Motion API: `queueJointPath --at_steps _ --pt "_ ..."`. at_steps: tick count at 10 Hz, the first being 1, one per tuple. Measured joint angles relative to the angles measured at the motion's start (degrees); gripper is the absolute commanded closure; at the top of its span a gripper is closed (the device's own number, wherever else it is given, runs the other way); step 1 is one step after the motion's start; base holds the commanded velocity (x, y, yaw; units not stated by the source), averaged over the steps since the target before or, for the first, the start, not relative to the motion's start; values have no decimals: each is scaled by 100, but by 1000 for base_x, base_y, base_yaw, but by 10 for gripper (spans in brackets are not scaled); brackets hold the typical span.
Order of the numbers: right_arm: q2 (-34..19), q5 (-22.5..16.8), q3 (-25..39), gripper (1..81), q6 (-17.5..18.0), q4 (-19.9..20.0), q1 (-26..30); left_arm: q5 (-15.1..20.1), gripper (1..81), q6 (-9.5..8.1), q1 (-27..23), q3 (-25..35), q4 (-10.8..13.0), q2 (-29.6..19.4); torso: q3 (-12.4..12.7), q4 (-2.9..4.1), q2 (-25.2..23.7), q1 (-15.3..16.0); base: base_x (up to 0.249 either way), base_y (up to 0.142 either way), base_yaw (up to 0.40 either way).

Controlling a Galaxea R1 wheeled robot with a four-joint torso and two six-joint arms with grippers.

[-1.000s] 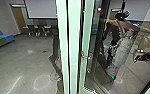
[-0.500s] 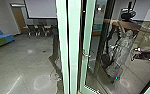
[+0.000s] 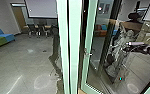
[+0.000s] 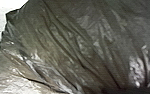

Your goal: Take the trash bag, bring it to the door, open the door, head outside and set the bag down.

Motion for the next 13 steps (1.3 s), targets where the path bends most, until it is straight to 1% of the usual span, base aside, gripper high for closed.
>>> queueJointPath --at_steps 2,5,8,13 --pt "-138 199 -11 10 -46 -139 10 -10 811 0 0 0 -2 0 0 0 5 6 0 0 0" --pt "-472 321 27 10 -110 -141 26 -7 811 0 0 0 -2 1 0 0 7 11 0 0 0" --pt "-800 268 146 10 -197 -149 101 -7 811 -2 0 0 -2 17 0 0 7 13 0 0 0" --pt "-817 188 71 10 -261 -276 119 1 811 0 0 0 -2 30 0 0 7 13 0 0 0"
